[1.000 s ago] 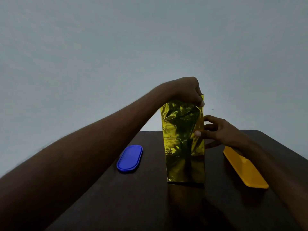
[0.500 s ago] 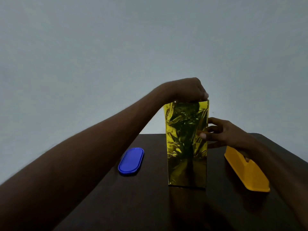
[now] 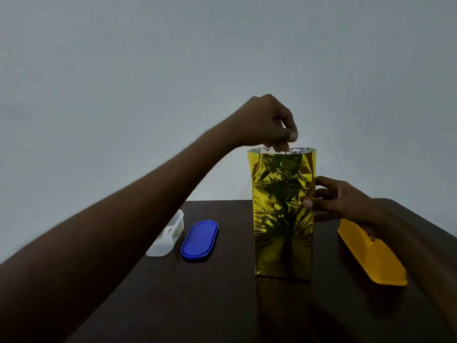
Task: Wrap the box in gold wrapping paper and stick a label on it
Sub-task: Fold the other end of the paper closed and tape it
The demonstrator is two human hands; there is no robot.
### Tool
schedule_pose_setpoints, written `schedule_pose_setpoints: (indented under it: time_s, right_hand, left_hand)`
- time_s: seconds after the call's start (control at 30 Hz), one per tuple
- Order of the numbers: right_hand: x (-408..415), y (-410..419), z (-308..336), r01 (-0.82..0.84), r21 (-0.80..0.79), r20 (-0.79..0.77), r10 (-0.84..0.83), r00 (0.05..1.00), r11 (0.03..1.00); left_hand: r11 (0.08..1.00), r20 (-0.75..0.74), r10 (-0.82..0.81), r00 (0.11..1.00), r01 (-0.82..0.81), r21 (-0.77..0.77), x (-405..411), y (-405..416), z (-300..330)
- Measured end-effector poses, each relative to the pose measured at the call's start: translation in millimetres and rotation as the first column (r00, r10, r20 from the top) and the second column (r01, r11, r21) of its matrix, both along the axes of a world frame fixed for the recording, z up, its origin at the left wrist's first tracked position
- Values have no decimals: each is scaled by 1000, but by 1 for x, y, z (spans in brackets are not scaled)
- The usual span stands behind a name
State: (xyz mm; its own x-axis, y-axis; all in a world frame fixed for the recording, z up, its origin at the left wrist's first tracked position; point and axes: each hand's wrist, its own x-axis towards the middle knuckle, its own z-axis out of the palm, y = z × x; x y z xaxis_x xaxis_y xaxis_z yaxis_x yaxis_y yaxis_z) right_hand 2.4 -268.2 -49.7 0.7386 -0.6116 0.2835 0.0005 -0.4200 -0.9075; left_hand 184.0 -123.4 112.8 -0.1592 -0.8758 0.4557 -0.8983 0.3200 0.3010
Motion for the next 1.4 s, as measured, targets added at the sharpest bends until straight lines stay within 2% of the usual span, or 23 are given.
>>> schedule_pose_setpoints:
  time_s: [0.07,0.13,0.2,0.27,0.37,0.5,0.57,0.63,0.73,0.83,1.2,1.4]
  right_hand:
    - [1,1,2,-12,-2,-5,12,1000,1000]
    - [1,1,2,-16,-2,-5,16,1000,1000]
    - [1,0,3,-13,-2,-10,13,1000,1000]
    - [1,-2,3,-6,-4,-15,6,1000,1000]
    - [1,-4,1,1,-19,-33,-1,999,1000]
    - [1,-5,2,-16,-18,-37,15,999,1000]
    - [2,-6,1,-14,-19,-36,13,999,1000]
    - [3,-6,-1,-12,-21,-27,12,1000,1000]
    - [5,-5,-2,-6,-31,-16,6,1000,1000]
    - [7,-4,0,-16,-29,-8,16,1000,999]
    - [7,-3,-3,-17,-67,2,17,1000,998]
    - [6,1,-2,-11,-66,8,11,1000,998]
  left_hand:
    - [996,130,69,989,-77,54,8,5,5]
    - [976,349,140,927,-188,106,12,6,-1]
    - [975,443,161,882,-213,69,14,3,-12]
    - [987,388,150,909,-159,-9,14,5,-17]
    - [989,225,131,966,-111,-96,20,14,-10]
    - [942,52,262,964,-244,-232,43,24,-7]
    - [920,33,367,930,-357,-160,60,26,-15]
    - [910,31,415,909,-415,-2,75,26,-30]
    - [948,-108,307,946,-294,118,81,19,-61]
    - [980,-253,198,947,-193,45,72,7,-83]
    - [979,-179,185,966,-198,-53,61,-13,-94]
    - [983,-178,167,970,-178,-47,61,-16,-94]
